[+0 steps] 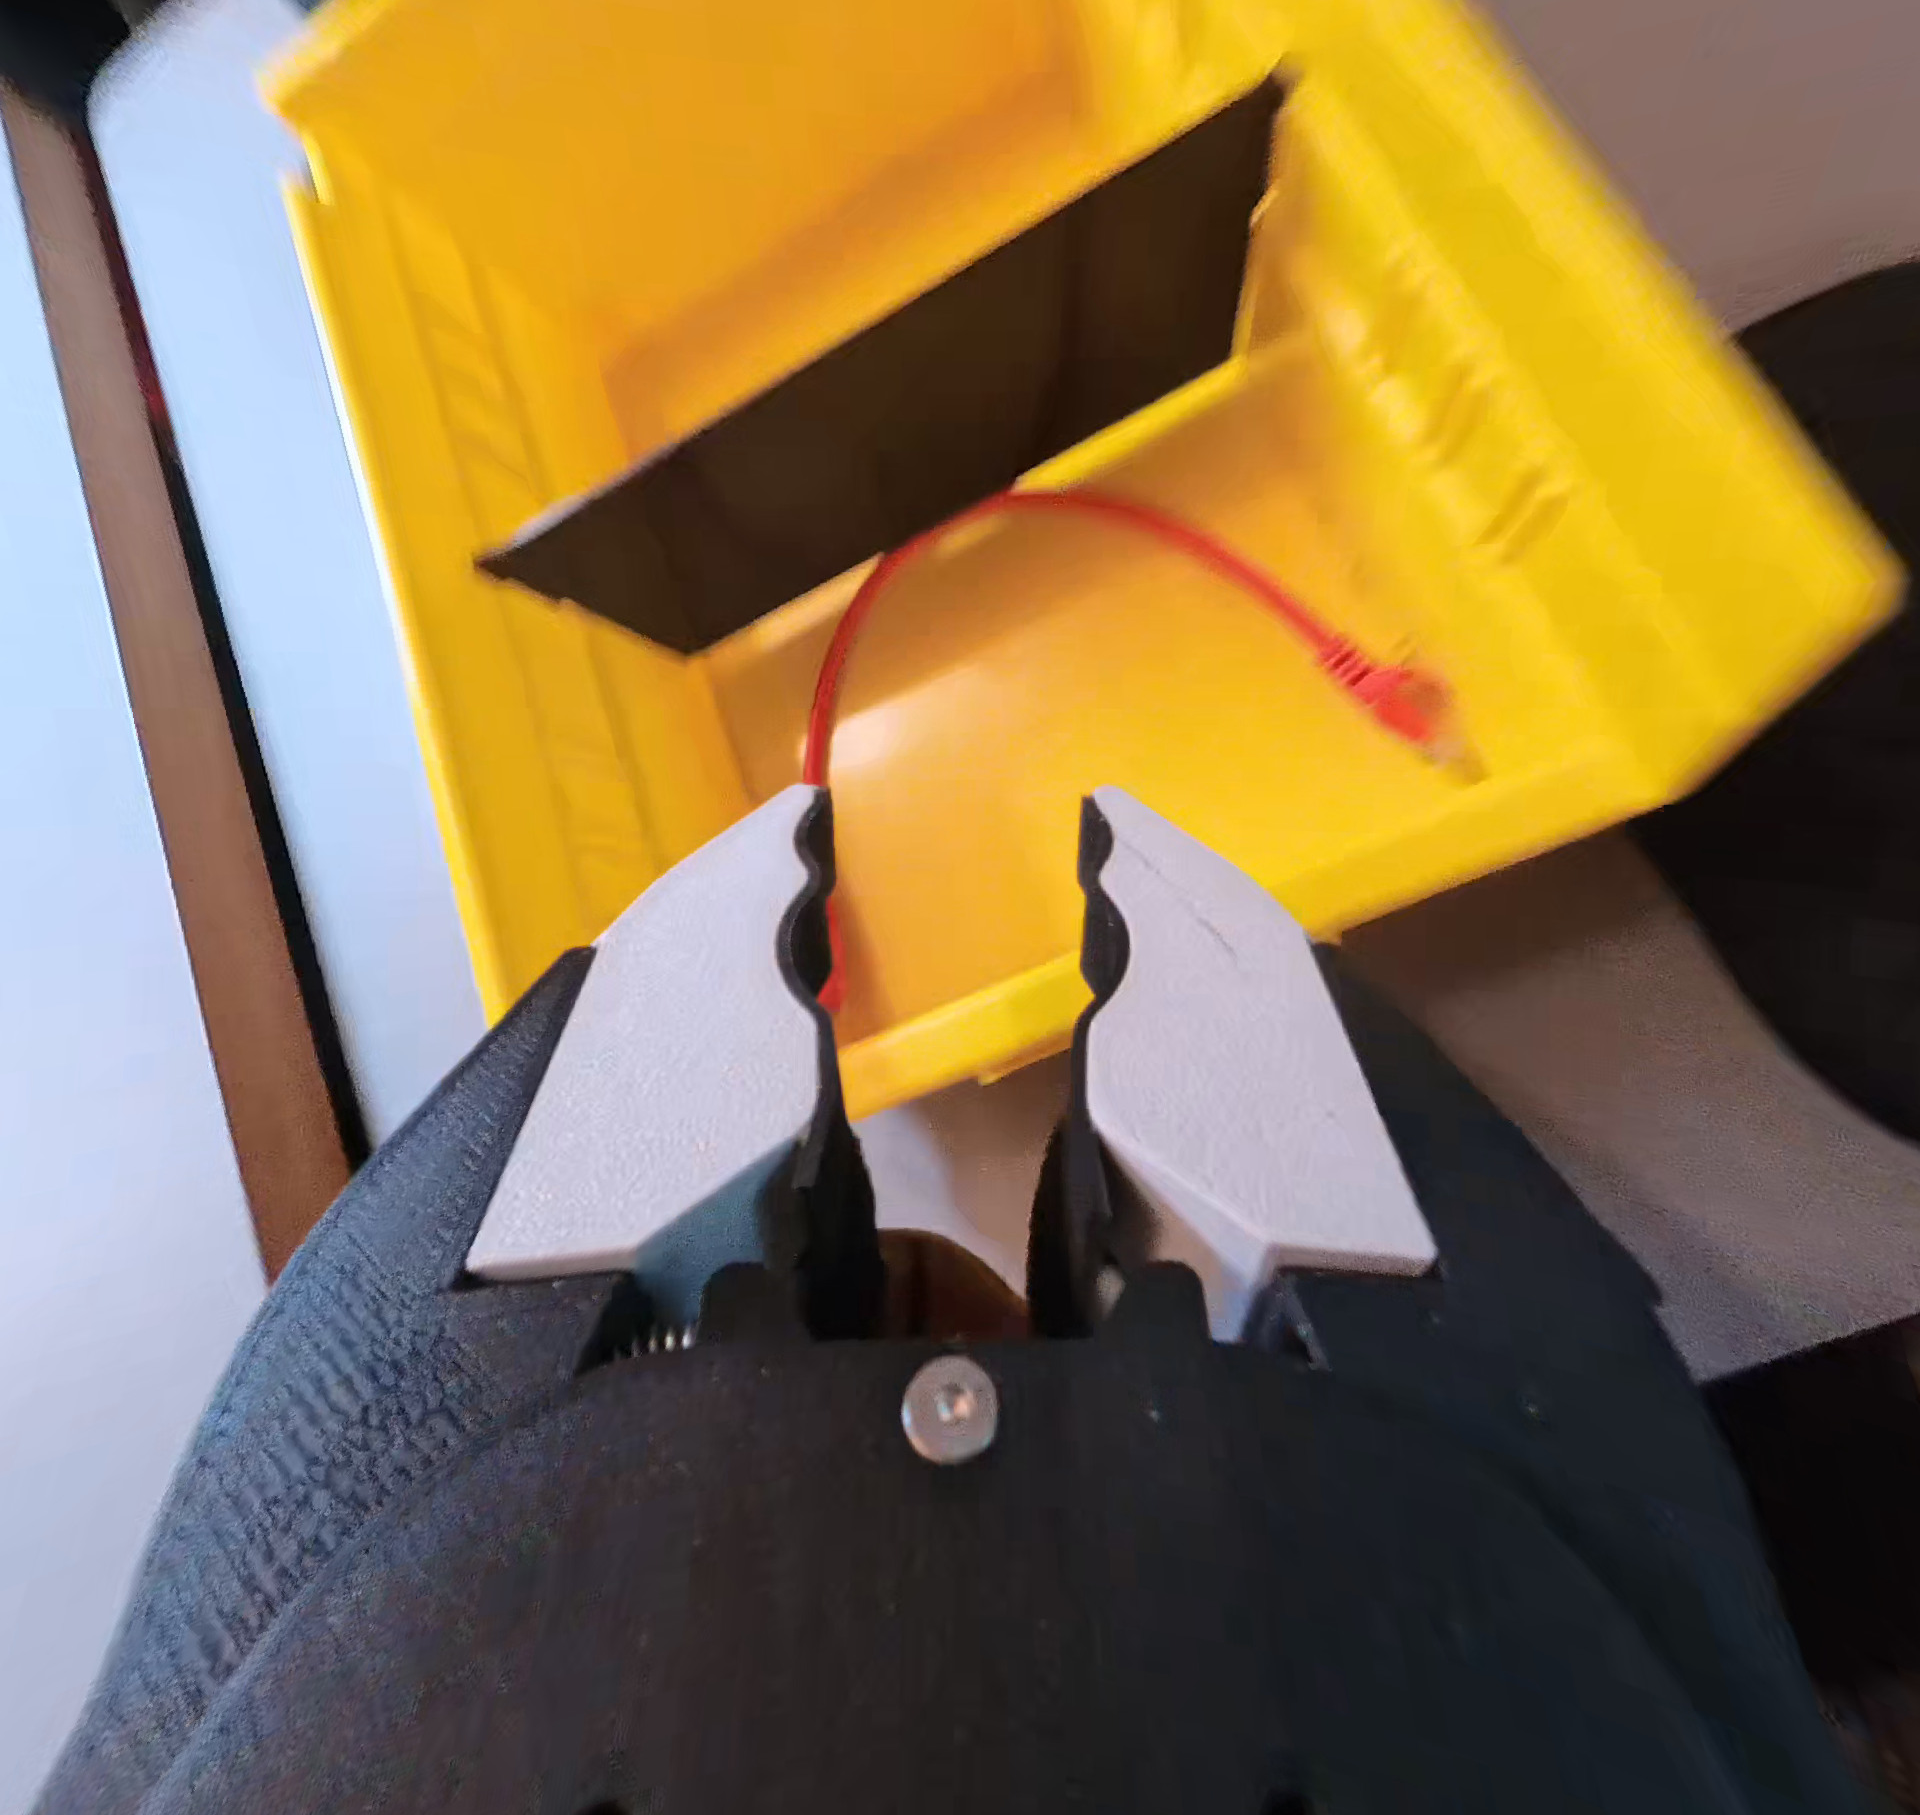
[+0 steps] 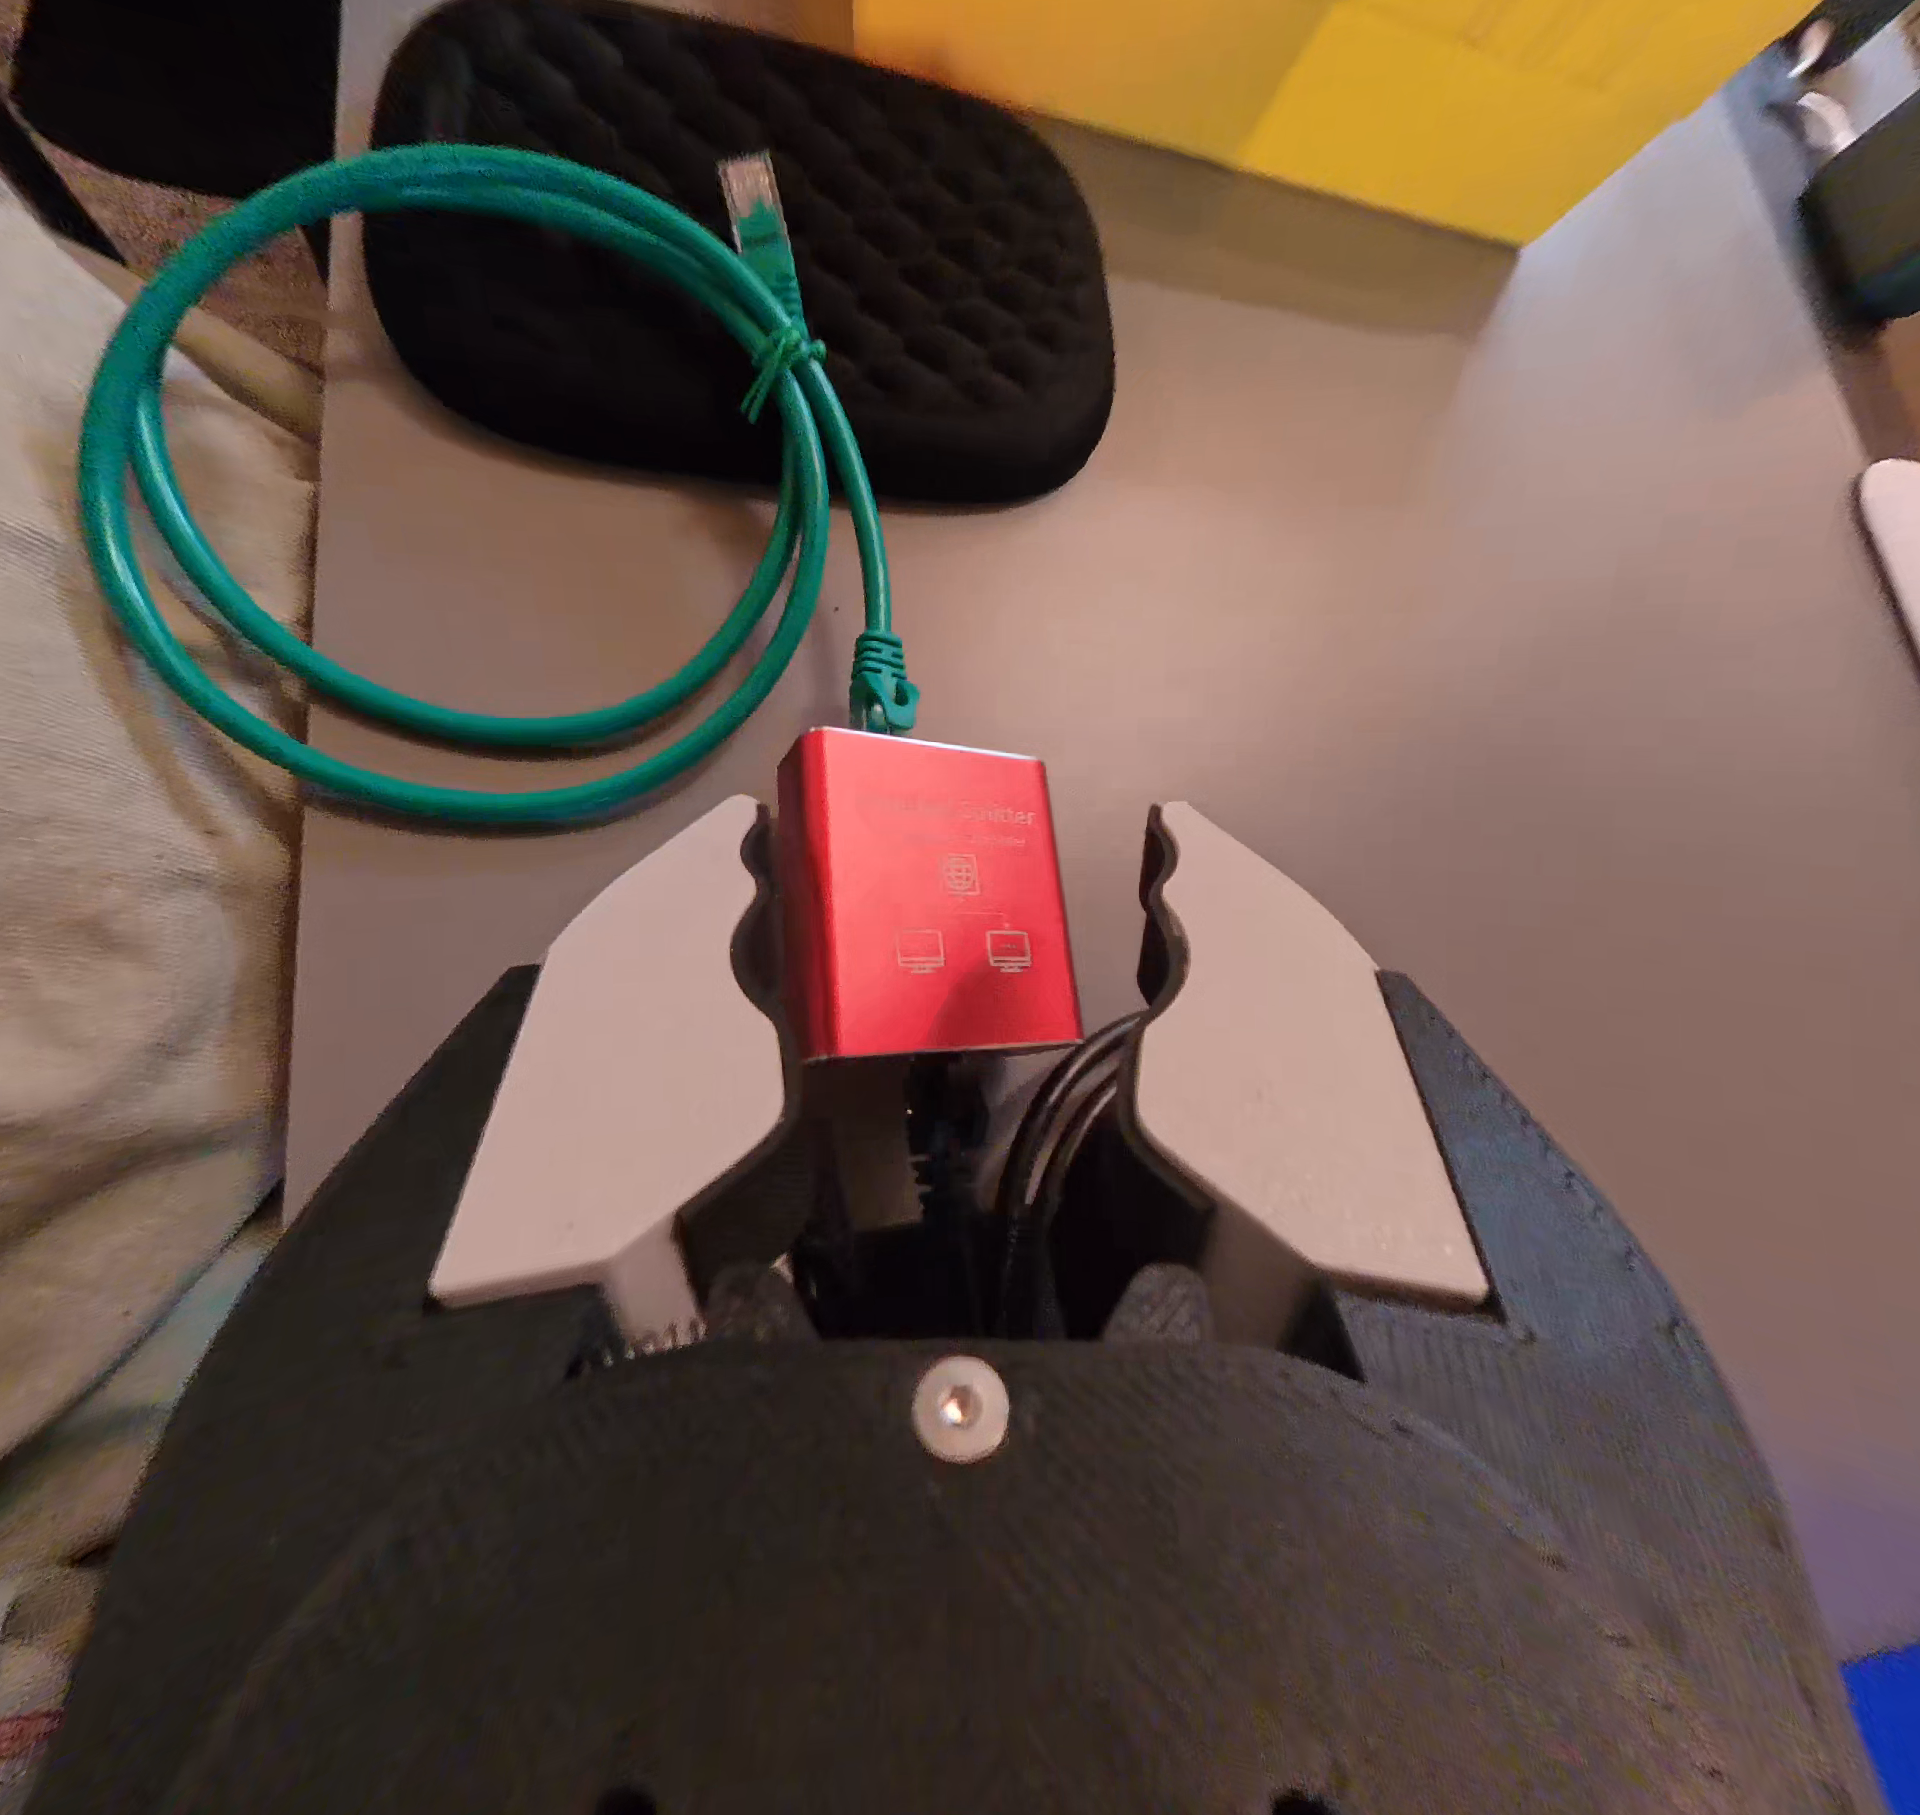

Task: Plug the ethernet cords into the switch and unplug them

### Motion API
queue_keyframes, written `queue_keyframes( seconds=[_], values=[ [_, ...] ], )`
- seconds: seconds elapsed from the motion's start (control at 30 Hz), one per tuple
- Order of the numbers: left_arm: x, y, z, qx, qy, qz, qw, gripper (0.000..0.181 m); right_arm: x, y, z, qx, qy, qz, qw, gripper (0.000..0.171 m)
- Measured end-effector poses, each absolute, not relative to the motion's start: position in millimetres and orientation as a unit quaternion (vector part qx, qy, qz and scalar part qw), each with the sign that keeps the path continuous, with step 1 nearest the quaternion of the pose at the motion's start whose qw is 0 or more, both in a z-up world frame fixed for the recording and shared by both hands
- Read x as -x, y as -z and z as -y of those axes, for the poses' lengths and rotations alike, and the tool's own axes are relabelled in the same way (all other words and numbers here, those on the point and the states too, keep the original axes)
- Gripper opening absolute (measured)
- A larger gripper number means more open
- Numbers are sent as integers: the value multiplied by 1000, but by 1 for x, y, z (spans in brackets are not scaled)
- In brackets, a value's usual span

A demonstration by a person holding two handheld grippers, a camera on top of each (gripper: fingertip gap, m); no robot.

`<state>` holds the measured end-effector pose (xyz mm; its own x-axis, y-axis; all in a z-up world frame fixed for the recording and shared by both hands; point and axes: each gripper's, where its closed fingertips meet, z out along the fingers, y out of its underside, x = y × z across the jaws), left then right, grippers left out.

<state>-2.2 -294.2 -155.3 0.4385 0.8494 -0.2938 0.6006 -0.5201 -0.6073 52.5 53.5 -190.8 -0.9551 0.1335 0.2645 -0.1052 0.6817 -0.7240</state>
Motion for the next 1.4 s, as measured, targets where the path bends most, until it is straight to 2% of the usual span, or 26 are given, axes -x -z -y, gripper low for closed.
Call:
queue_keyframes(
  seconds=[0.3, 0.53, 0.67, 0.77, 0.87, 0.97, 1.07, 1.23, 1.4],
  values=[
    [25, 185, 328, 893, -154, 421, -27, 41, -62, 162, -61, -13, -444, 876, 190, 62],
    [39, 218, 340, 903, -66, 405, -127, 38, -69, 153, -60, -35, -447, 869, 209, 57],
    [33, 234, 345, 903, -8, 405, -145, 34, -70, 146, -60, -39, -456, 860, 226, 52],
    [29, 238, 340, 906, 22, 404, -123, 30, -70, 145, -61, -38, -457, 858, 232, 52],
    [27, 238, 335, 916, 20, 387, -101, 26, -69, 146, -61, -38, -457, 858, 233, 52],
    [29, 239, 331, 917, -7, 391, -82, 9, -68, 148, -61, -38, -452, 860, 235, 52],
    [28, 236, 329, 911, -35, 405, -65, 8, -68, 150, -62, -37, -447, 861, 239, 52],
    [17, 206, 322, 912, -75, 401, -37, 7, -66, 146, -62, -37, -449, 858, 246, 52],
    [15, 163, 329, 904, -153, 391, -82, 7, -67, 147, -58, -40, -451, 857, 248, 52]
  ],
)
